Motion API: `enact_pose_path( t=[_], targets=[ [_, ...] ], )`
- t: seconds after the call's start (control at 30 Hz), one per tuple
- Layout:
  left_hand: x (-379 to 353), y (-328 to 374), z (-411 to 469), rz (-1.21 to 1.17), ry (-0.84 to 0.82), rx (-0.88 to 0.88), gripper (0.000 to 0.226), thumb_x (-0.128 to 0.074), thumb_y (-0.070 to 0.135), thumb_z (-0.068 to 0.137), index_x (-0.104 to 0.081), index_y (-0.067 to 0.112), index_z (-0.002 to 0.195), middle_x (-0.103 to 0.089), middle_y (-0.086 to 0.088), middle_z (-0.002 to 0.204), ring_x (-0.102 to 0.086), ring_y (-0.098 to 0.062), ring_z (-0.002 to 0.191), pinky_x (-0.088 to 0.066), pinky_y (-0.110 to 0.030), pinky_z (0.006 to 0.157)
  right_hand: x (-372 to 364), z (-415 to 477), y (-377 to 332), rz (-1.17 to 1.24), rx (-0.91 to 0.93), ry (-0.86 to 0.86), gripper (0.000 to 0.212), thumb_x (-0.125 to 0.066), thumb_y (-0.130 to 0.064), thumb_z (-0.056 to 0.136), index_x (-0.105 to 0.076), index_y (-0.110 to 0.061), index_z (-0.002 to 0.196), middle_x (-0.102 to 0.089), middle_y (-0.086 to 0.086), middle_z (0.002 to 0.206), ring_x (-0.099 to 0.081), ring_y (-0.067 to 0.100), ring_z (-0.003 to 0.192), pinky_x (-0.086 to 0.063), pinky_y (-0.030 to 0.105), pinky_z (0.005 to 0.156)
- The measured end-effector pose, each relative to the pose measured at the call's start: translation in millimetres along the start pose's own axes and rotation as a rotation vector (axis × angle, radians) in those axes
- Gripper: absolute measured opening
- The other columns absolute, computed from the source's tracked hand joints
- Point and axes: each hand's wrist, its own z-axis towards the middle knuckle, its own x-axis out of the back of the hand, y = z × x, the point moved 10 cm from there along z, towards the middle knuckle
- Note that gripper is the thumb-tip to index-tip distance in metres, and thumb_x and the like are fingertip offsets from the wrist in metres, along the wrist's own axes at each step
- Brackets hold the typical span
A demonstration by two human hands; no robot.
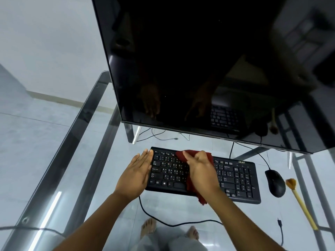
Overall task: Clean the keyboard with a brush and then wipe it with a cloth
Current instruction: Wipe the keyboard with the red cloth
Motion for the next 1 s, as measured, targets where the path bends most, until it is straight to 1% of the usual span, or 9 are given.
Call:
enact_pose_path(
  t=[0.17,0.23,0.3,0.5,0.67,0.8,0.87,0.93,1.0],
  targets=[
    [0,-1,1,-0.009,-0.011,-0.001,0.055,-0.011,0.036,0.102,-0.023,0.011,0.15,-0.033,-0.003,0.153,-0.022,-0.012,0.144,-0.011,-0.028,0.119,-69,-37,-7,-0.196,0.118,-0.303,0.039,-0.051,-0.065,0.086,-0.047,-0.027,0.083,-0.047,-0.007,0.064,-0.047,0.008,0.049,-0.036,0.023,0.048],
    [1,0,1,-0.006,-0.003,-0.006,0.055,-0.011,0.036,0.102,-0.022,0.013,0.151,-0.032,-0.002,0.153,-0.021,-0.011,0.145,-0.009,-0.027,0.119,-59,-22,-18,-0.265,0.239,-0.268,0.018,-0.043,-0.054,0.091,-0.057,-0.047,0.1,-0.052,-0.015,0.084,-0.052,0.001,0.068,-0.042,0.014,0.059],
    [1,0,0,-0.011,0.006,-0.002,0.054,-0.013,0.035,0.102,-0.021,0.014,0.151,-0.027,0.001,0.153,-0.018,-0.009,0.145,-0.007,-0.025,0.119,-35,-1,-18,-0.216,0.25,-0.112,0.029,-0.04,-0.046,0.094,-0.059,-0.046,0.116,-0.052,-0.022,0.096,-0.051,-0.004,0.082,-0.042,0.006,0.071],
    [1,-1,1,-0.002,0.0,-0.012,0.054,-0.016,0.032,0.102,-0.025,0.011,0.15,-0.034,-0.006,0.152,-0.021,-0.012,0.144,-0.009,-0.027,0.119,-66,-33,-13,-0.21,0.178,-0.251,0.048,-0.053,-0.067,0.085,-0.042,-0.021,0.08,-0.047,0.0,0.059,-0.047,0.01,0.043,-0.036,0.026,0.044],
    [1,0,1,0.0,0.012,-0.003,0.054,-0.019,0.031,0.101,-0.021,0.013,0.152,-0.03,-0.002,0.154,-0.016,-0.008,0.145,-0.006,-0.025,0.119,-4,2,13,0.038,-0.032,0.066,0.049,-0.056,-0.058,0.085,-0.048,-0.01,0.087,-0.041,-0.006,0.054,-0.037,0.007,0.036,-0.042,0.044,0.039],
    [1,-2,0,-0.01,0.003,-0.001,0.054,-0.021,0.029,0.1,-0.023,0.012,0.151,-0.034,-0.006,0.153,-0.019,-0.009,0.144,-0.006,-0.024,0.119,-58,-28,-8,-0.121,0.039,-0.203,0.048,-0.053,-0.07,0.085,-0.045,-0.022,0.082,-0.05,-0.001,0.057,-0.049,0.014,0.042,-0.038,0.027,0.039],
    [3,0,0,-0.022,0.009,0.01,0.055,-0.019,0.032,0.1,-0.023,0.013,0.151,-0.033,-0.004,0.153,-0.017,-0.007,0.143,-0.004,-0.021,0.118,-41,-19,-12,-0.222,0.137,-0.117,0.041,-0.054,-0.069,0.085,-0.056,-0.029,0.089,-0.059,-0.005,0.069,-0.055,0.005,0.05,-0.044,0.02,0.045],
    [4,0,1,-0.036,0.013,0.021,0.055,-0.015,0.036,0.1,-0.018,0.016,0.152,-0.029,-0.001,0.154,-0.013,-0.005,0.144,-0.003,-0.021,0.118,-8,5,5,-0.292,0.067,0.011,0.022,-0.054,-0.051,0.095,-0.064,-0.039,0.11,-0.063,-0.009,0.096,-0.055,-0.001,0.06,-0.045,0.009,0.051],
    [4,2,0,-0.024,0.009,0.007,0.055,-0.015,0.034,0.1,-0.012,0.02,0.154,-0.028,0.001,0.155,-0.012,-0.005,0.145,-0.006,-0.024,0.119,4,21,11,-0.492,0.027,0.081,0.04,-0.048,-0.015,0.099,-0.054,-0.037,0.133,-0.056,0.004,0.112,-0.05,0.001,0.056,-0.045,0.011,0.044]
  ],
)
